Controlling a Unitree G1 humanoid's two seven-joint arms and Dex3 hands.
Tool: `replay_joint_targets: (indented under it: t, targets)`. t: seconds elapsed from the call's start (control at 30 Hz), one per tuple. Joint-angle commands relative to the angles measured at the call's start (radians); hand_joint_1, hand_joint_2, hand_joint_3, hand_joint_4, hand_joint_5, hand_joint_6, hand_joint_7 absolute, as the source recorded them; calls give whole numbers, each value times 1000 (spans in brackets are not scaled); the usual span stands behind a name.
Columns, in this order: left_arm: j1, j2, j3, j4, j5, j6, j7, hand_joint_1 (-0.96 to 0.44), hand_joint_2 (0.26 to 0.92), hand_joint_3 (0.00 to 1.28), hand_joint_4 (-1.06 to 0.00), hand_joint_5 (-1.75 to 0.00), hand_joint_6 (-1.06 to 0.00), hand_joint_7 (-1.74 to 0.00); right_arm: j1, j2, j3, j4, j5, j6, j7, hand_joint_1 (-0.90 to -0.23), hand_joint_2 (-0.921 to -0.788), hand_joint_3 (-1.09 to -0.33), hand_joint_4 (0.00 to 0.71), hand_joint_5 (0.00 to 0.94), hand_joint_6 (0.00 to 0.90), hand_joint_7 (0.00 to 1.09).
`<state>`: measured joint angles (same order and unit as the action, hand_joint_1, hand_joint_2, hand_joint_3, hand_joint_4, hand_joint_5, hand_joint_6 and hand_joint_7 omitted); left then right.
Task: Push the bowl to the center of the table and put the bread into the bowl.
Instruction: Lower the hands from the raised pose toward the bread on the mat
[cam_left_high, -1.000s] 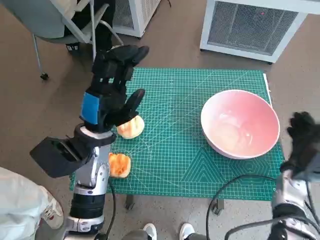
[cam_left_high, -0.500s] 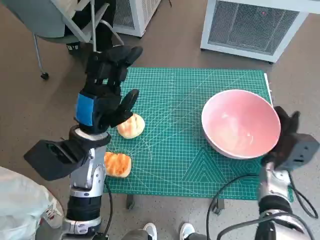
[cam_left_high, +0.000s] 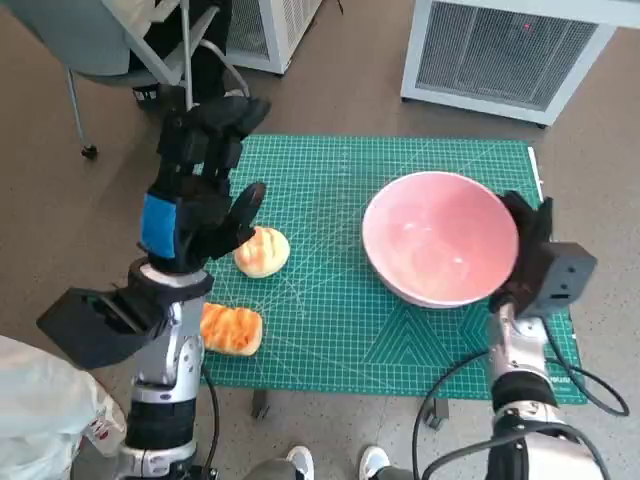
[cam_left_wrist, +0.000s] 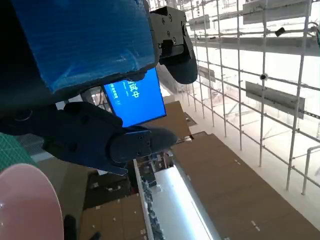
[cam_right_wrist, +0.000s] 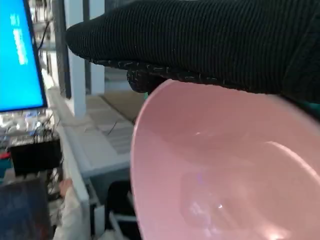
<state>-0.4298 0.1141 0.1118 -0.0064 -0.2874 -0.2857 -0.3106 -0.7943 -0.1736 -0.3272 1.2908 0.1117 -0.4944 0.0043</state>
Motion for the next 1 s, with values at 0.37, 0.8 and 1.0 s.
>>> replay_joint_targets:
  t: [0.37, 0.8, 1.0]
  targets:
    - [40, 31, 19, -45, 5, 9, 9, -388, 921, 432, -61, -684, -7, -1050, -60, 67, 23, 25, -10, 55, 4, -330, -921, -534, 421, 0, 213, 529]
    - [86, 106, 45, -68, 13, 0, -28, -401, 921, 414, -71, -675, -10, -1041, -113, 84, 32, 29, -10, 101, -24, -297, -921, -551, 418, 0, 194, 542]
    - [135, 206, 62, -76, 88, -49, -73, -394, 921, 384, -91, -649, -31, -1020, -121, 63, 27, 20, -5, 89, -22, -292, -921, -554, 417, 0, 189, 546]
